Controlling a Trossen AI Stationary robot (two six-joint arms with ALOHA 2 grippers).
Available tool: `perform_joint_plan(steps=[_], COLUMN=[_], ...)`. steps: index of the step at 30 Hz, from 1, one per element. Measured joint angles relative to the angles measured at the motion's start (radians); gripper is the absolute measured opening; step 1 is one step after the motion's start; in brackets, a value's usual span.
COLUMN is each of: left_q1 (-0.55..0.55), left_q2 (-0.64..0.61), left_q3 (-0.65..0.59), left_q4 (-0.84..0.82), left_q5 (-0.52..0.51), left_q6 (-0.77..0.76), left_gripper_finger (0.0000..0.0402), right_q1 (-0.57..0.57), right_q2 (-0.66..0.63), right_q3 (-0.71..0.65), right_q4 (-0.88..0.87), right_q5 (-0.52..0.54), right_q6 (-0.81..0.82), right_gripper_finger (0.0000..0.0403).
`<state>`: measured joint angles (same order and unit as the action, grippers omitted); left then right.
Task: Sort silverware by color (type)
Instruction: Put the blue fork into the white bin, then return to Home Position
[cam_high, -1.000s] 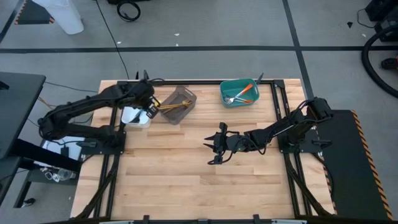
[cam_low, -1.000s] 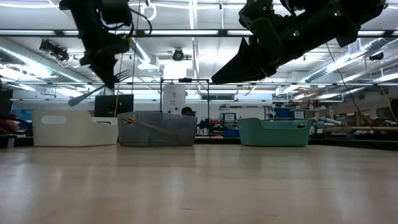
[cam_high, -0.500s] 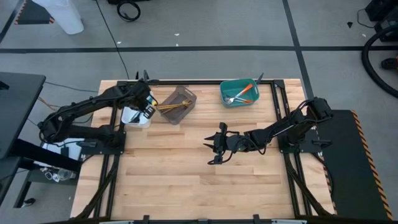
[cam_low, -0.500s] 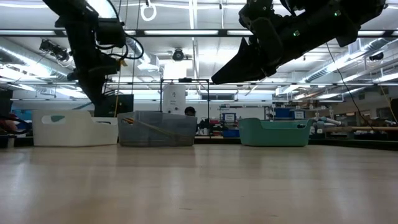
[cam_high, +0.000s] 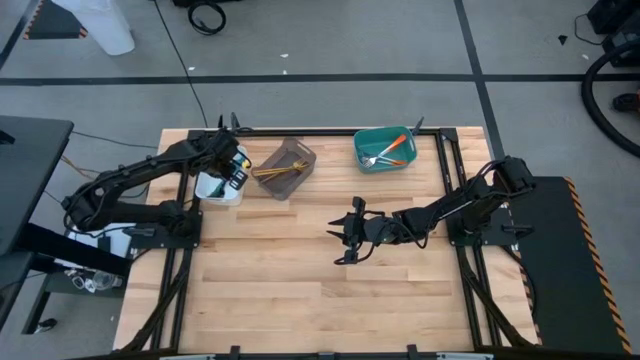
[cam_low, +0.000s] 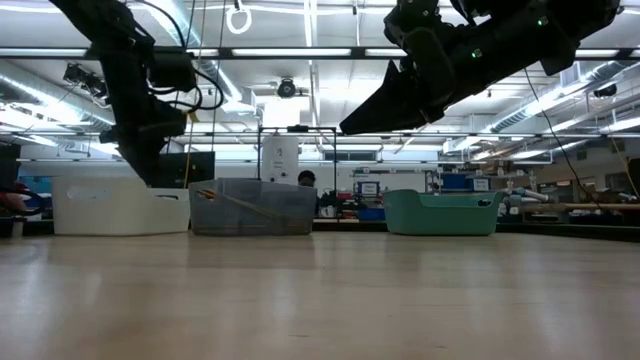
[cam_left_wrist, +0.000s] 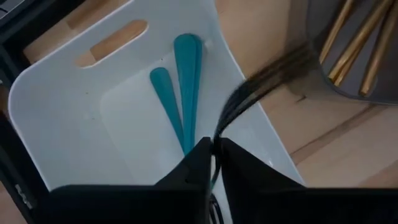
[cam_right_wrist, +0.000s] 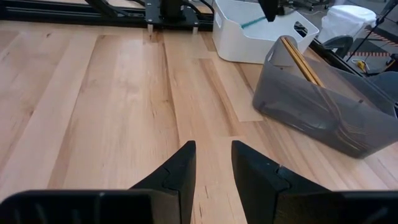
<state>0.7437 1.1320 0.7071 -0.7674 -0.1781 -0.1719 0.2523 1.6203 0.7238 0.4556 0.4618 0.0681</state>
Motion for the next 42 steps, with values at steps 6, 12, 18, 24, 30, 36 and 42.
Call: perform_joint_plan(steps=[6, 12, 18, 24, 30, 36, 42], left_q1=[0.000, -0.002, -0.015, -0.115, -0.241, -0.369, -0.469], left_q2=[0.000, -0.002, -0.002, -0.002, -0.058, -0.165, -0.192], left_q3=[0.000, 0.050, 0.088, 0.088, 0.088, 0.088, 0.088], left_q4=[0.000, -0.006, 0.008, 0.047, 0.140, 0.270, 0.323], left_q5=[-0.002, -0.003, 0.114, 0.168, 0.167, 0.164, 0.102], left_q6=[-0.005, 0.000, 0.025, 0.049, 0.058, 0.087, 0.100], left_gripper_finger=[0.0088, 0.0106, 0.0107, 0.0107, 0.0102, 0.0081, 0.0067], right_q1=[0.000, 0.000, 0.000, 0.000, -0.009, -0.015, -0.064], right_q2=[0.000, 0.000, 0.000, 0.000, -0.001, -0.076, -0.234], right_q3=[0.000, 0.000, 0.000, 0.000, 0.000, -0.009, -0.112], right_q4=[0.000, 0.000, -0.002, -0.036, -0.073, -0.135, -0.117], right_q5=[0.000, 0.000, 0.008, 0.008, 0.008, 0.011, -0.017], right_q6=[0.000, 0.000, 0.010, 0.021, 0.054, 0.063, 0.079], right_gripper_finger=[0.0113, 0.0113, 0.0113, 0.0113, 0.0112, 0.0099, 0.0082])
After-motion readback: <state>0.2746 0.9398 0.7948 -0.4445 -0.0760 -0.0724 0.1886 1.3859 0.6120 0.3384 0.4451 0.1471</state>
